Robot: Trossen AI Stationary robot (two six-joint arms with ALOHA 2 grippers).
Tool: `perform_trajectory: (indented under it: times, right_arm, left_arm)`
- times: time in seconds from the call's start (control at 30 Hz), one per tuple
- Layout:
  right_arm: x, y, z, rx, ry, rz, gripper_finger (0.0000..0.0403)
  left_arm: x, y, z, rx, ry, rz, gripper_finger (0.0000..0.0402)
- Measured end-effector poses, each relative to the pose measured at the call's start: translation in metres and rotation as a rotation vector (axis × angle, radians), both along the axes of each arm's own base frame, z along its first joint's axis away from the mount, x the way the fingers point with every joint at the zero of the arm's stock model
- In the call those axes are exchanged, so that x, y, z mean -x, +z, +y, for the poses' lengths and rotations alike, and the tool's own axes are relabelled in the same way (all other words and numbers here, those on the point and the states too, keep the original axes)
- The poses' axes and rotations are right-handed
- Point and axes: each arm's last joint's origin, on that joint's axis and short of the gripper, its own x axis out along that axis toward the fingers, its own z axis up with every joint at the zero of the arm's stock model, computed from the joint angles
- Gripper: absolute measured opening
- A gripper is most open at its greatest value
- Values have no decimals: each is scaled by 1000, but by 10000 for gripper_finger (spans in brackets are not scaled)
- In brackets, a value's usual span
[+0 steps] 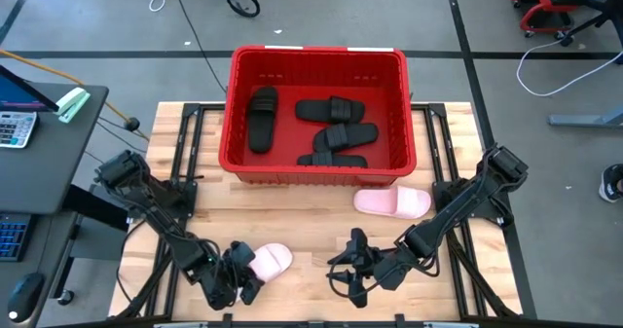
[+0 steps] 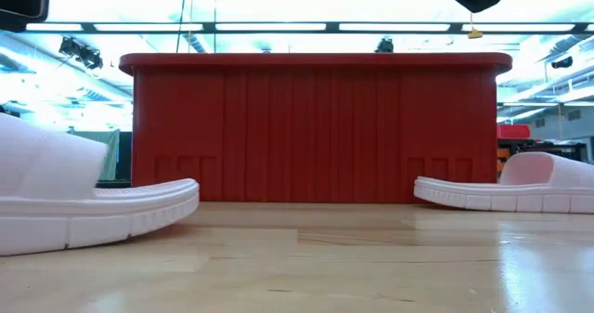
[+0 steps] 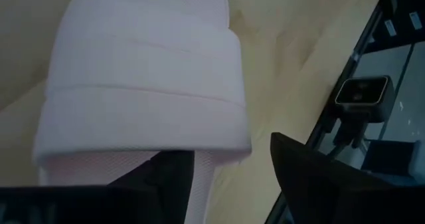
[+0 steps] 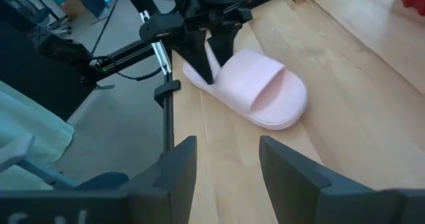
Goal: Pick and place slides into bin
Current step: Put the pink slipper into the red bin
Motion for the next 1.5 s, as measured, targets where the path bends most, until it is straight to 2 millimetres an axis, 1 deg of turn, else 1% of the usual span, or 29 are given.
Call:
perform_trajectory:
  times: [0.27,0.5,0.6,0.8,0.87,0.93,1.07,1.1,1.2,1.27,1.33,1.4,1.5]
  right_arm:
    - [0,0,0,-3,12,7,169]
    - [1,-1,0,3,12,15,169]
    - [1,-2,0,8,12,20,169]
    - [1,-2,0,9,12,22,169]
    - [1,-2,0,9,12,22,169]
    - [1,-2,0,9,12,22,169]
    - [1,-2,0,27,19,19,169]
    - [1,-2,0,34,19,17,169]
    - [1,-2,-1,45,11,13,169]
    - [1,-2,-1,51,4,10,169]
    - [1,-2,-1,61,7,9,169]
    - [1,-2,-1,67,10,8,169]
    - [1,-2,-1,68,10,8,169]
  left_arm:
    - [-17,-2,16,-82,18,-15,179]
    - [-32,-21,24,-91,33,57,167]
    - [-34,-27,25,-126,-4,73,167]
    - [-33,-27,24,-191,-83,66,153]
    - [-33,-27,23,-197,-97,55,137]
    - [-33,-27,22,-207,-117,48,110]
    - [-33,-26,22,-216,-140,44,27]
    - [-33,-25,22,-216,-141,45,17]
    - [-35,-20,18,-215,-149,40,19]
    - [-37,-13,12,-230,-188,36,17]
    - [-41,1,2,-235,-232,2,12]
    - [-45,18,-7,-232,-259,-33,12]
    - [-46,40,-17,-273,-297,-32,13]
